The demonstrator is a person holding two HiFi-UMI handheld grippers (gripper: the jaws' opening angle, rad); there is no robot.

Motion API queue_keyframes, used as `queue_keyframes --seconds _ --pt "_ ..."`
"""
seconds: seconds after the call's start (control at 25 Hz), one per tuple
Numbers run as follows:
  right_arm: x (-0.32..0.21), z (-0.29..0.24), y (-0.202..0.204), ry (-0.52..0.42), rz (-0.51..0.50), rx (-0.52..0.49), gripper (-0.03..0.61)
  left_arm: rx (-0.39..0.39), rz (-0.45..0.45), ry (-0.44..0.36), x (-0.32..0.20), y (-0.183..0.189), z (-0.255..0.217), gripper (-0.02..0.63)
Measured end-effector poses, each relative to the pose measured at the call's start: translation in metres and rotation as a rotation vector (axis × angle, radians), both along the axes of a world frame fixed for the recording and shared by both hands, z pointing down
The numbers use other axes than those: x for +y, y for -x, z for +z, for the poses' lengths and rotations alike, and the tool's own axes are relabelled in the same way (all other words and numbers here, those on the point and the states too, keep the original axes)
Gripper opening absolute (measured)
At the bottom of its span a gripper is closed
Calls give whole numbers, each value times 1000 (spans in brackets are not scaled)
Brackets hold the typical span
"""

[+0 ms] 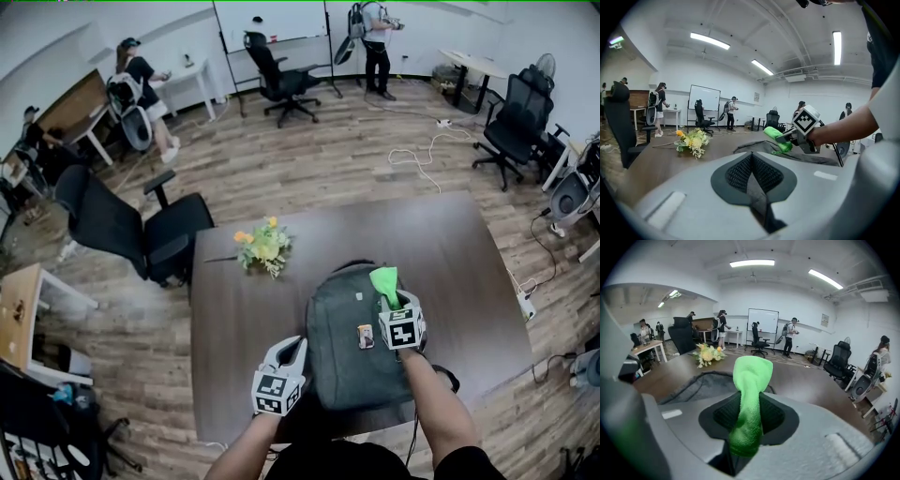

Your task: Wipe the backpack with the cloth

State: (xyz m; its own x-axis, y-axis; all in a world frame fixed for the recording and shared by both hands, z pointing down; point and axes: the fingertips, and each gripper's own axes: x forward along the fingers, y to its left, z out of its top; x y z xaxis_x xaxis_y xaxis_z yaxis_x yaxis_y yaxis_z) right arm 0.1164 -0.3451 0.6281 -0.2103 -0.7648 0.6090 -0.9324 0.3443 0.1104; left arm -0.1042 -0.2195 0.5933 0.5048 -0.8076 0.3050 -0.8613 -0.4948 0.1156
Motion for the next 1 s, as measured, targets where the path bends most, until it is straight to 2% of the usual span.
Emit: queue_keyframes --seconds 0.2,0.4,0.68,1.0 --pt "30 1 69 60 -159 -88 106 4 -29 10 1 8 1 17" --pt "52 9 129 116 -286 -132 106 -37 -49 24 1 23 6 17" --pt "79 27 182 184 -355 -162 106 -43 -101 35 10 40 11 17" --pt "88 50 197 236 -354 -134 106 -44 -114 55 14 48 18 17"
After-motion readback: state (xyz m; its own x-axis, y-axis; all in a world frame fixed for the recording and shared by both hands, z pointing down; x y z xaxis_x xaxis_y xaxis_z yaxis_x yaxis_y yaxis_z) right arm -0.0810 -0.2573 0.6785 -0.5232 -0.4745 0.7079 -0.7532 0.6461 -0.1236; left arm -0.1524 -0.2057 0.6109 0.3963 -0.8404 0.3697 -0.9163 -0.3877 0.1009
